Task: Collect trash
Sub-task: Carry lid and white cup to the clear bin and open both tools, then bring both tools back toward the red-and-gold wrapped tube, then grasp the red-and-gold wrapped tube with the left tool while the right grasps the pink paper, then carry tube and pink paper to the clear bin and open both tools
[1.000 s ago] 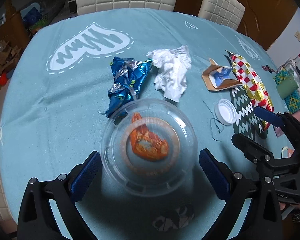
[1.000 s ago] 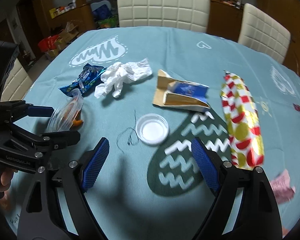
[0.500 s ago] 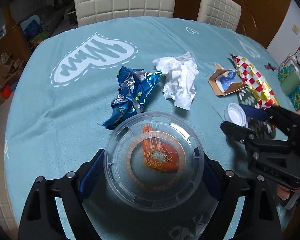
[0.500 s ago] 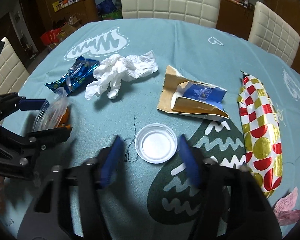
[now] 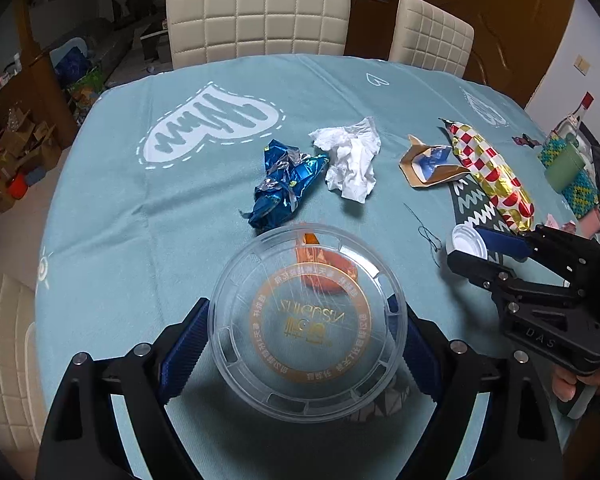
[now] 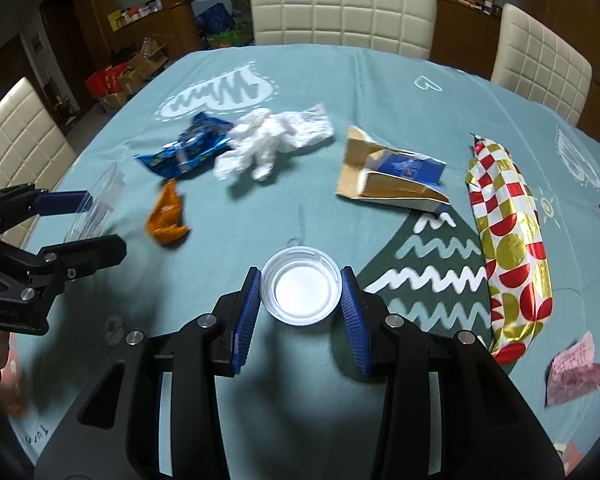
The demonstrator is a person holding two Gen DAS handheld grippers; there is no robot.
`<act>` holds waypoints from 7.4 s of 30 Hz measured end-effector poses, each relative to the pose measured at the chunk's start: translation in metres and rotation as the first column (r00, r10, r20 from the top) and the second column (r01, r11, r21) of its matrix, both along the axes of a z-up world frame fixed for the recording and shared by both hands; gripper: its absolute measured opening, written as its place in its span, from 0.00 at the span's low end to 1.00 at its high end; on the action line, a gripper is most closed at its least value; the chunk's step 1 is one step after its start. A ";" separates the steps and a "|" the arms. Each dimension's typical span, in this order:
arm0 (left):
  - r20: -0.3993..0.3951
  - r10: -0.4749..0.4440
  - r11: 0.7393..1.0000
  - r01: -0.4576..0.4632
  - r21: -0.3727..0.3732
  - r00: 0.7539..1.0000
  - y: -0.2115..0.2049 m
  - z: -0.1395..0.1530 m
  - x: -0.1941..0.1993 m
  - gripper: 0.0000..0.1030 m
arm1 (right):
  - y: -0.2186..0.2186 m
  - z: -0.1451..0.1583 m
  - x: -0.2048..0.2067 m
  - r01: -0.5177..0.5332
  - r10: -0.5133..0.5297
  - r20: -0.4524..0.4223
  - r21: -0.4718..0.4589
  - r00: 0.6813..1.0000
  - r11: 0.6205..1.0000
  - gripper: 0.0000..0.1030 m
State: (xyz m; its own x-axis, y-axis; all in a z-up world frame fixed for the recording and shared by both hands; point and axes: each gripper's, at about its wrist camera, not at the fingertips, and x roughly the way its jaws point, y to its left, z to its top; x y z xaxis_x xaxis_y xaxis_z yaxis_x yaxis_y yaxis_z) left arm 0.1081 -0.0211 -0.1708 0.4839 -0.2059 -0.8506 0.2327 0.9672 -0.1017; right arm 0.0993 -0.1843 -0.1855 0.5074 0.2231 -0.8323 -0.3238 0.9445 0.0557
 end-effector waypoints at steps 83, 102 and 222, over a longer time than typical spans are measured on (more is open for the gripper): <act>-0.006 0.526 0.814 -0.505 -0.287 0.851 0.343 -0.011 -0.073 0.93 | 0.350 0.034 -0.040 -0.472 0.483 0.084 -0.122 0.872 0.873 0.69; 0.049 0.121 0.988 -0.116 -0.098 0.991 0.040 0.032 -0.029 0.93 | 0.024 0.053 -0.046 0.012 -0.004 0.145 -0.054 0.989 0.998 0.70; -0.022 0.471 0.860 -0.465 -0.211 0.882 0.309 -0.005 -0.056 0.17 | 0.370 0.036 -0.017 -0.374 0.378 0.074 -0.053 0.923 0.926 0.20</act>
